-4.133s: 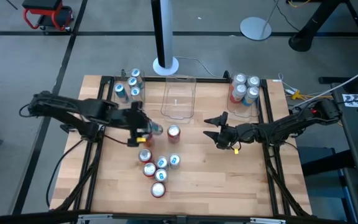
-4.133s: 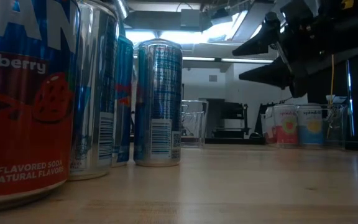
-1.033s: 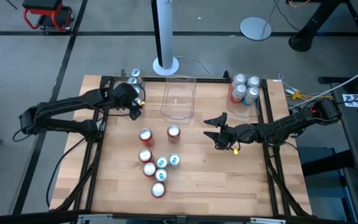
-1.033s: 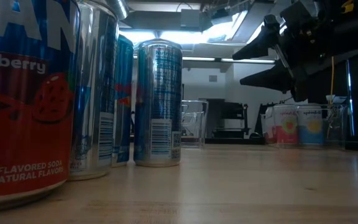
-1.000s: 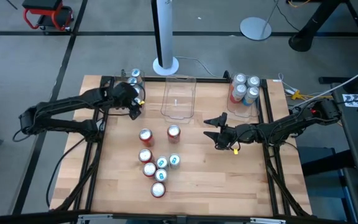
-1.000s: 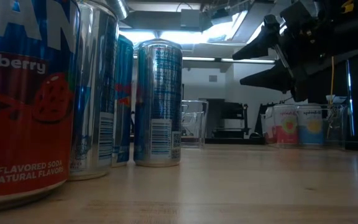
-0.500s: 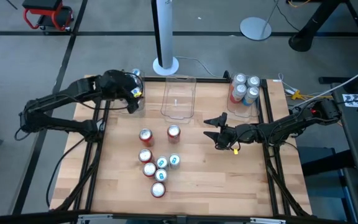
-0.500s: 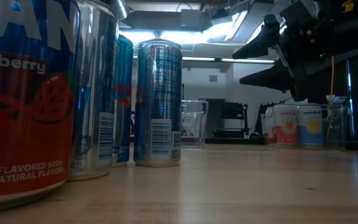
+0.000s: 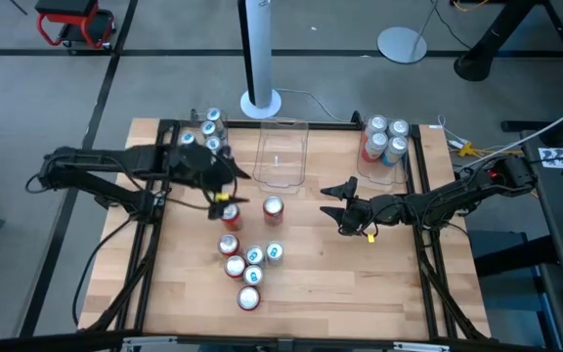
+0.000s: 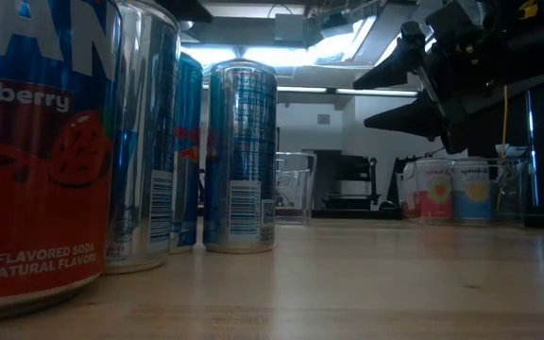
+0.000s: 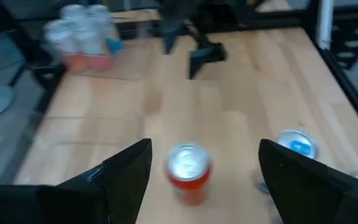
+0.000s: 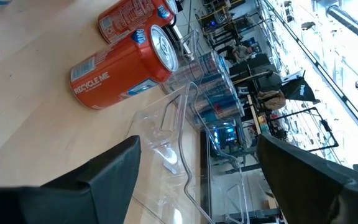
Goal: Sort soda cans
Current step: Put the blue soda can into the left transparent bin
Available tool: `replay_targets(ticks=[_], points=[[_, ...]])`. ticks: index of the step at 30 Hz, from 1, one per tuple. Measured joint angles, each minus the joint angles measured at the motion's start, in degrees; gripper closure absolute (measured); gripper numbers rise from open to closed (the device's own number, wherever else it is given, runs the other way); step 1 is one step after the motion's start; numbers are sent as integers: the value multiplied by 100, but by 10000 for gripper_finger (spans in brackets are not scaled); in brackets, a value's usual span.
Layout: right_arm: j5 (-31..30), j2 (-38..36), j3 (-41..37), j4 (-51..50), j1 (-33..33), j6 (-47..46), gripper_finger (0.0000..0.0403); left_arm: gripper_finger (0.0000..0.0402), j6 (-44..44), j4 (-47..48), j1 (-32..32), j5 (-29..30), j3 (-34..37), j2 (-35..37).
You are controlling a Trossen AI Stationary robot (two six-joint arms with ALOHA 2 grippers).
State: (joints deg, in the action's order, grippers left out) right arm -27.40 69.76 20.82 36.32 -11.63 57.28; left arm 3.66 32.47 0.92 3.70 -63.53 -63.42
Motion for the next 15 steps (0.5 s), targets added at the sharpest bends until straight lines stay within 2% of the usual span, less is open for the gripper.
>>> replay_targets(ticks=[7, 10, 15], points=[[259, 0, -2, 125, -1, 36, 81, 119, -196, -368, 833, -2, 0, -828], [403, 0, -4, 562, -1, 356, 81, 119, -381, -429, 1038, -8, 0, -1165], [969, -53, 6, 1559, 3, 1085, 81, 119, -648, -411, 1222, -2, 2, -1502]])
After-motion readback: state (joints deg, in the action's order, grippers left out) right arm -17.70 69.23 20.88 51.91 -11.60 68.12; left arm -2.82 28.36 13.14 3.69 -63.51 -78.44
